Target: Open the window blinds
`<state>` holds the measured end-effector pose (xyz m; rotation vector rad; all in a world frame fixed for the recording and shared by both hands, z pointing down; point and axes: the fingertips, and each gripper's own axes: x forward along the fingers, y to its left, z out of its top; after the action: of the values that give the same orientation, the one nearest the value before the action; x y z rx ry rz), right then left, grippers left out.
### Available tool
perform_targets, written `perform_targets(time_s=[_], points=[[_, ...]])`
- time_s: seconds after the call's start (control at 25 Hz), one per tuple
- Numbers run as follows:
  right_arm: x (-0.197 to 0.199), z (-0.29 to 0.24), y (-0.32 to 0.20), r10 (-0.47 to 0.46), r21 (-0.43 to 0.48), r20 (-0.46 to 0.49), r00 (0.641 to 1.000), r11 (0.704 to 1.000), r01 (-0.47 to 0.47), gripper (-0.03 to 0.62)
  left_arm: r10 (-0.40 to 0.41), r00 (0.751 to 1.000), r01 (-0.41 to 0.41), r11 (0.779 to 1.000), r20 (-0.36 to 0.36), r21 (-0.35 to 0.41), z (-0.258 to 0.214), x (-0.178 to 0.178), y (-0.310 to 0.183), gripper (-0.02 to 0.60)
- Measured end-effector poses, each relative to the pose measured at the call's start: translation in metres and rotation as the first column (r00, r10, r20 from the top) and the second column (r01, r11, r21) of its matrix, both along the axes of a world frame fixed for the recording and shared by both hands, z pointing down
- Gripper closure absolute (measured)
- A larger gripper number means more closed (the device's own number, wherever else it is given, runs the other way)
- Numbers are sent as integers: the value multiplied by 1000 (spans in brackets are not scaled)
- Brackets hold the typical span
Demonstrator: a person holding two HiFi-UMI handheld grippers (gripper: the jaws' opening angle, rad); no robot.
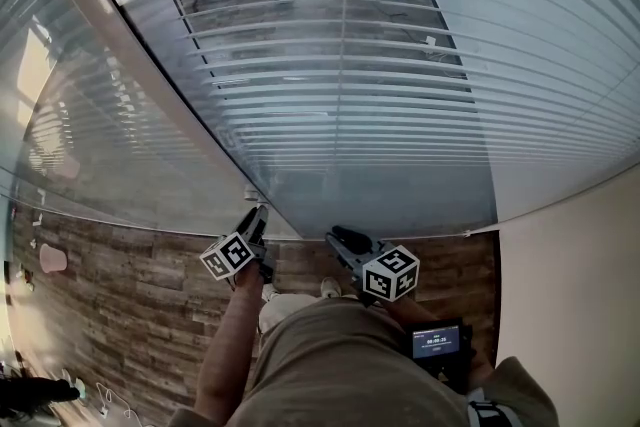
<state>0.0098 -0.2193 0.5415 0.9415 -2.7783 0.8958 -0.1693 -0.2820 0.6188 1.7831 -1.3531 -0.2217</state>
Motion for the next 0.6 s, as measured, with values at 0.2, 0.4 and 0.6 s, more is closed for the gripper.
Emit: perform_targets(time_s=[0.2,0.4,0.6], points=[[1,1,0,2,-2,0,1000,1000,-2,503,6,991,-7,1000,136,8,-1,1,0,456],[4,2,0,5,-9,1,1000,1000,-5,503,5,955,-9,1000,298,12,-2,3,2,456],[4,0,-1,3,-7,2,1000,1000,-3,503,-8,912,3,1000,411,13,-4,5,2,456]])
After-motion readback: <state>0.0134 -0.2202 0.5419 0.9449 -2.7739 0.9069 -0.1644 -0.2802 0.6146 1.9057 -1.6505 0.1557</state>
